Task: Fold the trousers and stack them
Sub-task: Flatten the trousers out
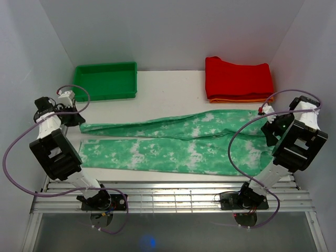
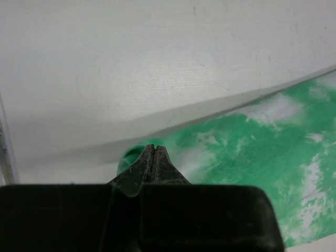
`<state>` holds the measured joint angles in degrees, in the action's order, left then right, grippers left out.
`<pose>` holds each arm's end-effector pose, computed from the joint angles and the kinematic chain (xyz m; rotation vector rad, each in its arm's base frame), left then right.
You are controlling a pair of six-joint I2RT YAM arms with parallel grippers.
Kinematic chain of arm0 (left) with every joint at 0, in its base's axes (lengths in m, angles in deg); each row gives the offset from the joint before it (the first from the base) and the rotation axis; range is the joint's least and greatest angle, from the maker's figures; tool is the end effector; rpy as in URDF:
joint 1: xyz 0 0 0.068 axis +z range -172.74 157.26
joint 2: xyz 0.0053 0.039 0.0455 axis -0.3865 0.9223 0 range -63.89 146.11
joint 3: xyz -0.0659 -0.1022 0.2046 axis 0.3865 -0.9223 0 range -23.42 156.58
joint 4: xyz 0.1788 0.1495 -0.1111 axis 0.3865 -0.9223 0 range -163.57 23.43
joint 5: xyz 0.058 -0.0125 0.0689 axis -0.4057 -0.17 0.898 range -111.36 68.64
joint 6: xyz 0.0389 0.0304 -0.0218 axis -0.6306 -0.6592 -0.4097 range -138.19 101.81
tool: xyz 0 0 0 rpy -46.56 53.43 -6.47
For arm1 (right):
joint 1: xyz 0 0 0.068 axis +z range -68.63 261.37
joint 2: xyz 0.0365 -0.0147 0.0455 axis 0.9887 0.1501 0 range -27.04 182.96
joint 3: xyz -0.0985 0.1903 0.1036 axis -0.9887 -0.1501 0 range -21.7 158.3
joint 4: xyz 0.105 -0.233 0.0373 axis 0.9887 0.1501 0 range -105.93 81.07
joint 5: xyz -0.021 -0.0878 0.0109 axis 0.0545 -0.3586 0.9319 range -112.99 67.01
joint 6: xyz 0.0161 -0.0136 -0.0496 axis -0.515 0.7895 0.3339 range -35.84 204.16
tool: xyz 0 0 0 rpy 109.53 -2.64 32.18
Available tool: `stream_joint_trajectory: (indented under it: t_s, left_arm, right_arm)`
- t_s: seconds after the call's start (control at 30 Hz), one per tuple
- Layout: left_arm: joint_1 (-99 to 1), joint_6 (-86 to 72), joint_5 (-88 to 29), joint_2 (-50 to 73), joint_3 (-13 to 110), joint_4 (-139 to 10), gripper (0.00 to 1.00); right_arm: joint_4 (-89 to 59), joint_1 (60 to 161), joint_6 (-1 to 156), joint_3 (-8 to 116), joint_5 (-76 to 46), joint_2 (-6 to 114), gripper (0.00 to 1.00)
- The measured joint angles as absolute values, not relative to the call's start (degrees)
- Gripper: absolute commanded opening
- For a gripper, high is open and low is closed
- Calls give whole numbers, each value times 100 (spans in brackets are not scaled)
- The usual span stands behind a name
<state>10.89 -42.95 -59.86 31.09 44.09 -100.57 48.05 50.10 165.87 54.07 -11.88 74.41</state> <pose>0.2874 0.1644 0.1928 0.0264 2.3691 -0.4267 0.2682 -0.1549 0.1773 -1.2676 2.6889 0.1522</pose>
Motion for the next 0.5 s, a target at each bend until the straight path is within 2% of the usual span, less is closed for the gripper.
stream_joint_trajectory:
  t_s: [0.17, 0.3, 0.33, 0.37, 0.4, 0.5]
  left_arm:
    - [1087, -3986, -6080, 3485, 5342, -9954, 0]
    - [1087, -3523, -6025, 3918, 5925, -9689, 0]
    - [1087, -3381, -5958, 4093, 6068, -9600, 3]
    - [1087, -3283, -5912, 4230, 6170, -9547, 16]
    - [1089, -3204, -5818, 4401, 6297, -9536, 33]
    - [1096, -2931, -5468, 4993, 6677, -9519, 49]
  right_arm:
    - [4965, 5113, 16364, 6305, -432, 7398, 73]
    - [4733, 5296, 15905, 6314, -333, 7474, 70]
    - [4591, 5364, 15776, 6244, -346, 7500, 69]
    - [4477, 5425, 15676, 6178, -375, 7518, 69]
    - [4344, 5513, 15569, 6086, -419, 7542, 68]
    - [3990, 5757, 15302, 5813, -552, 7583, 68]
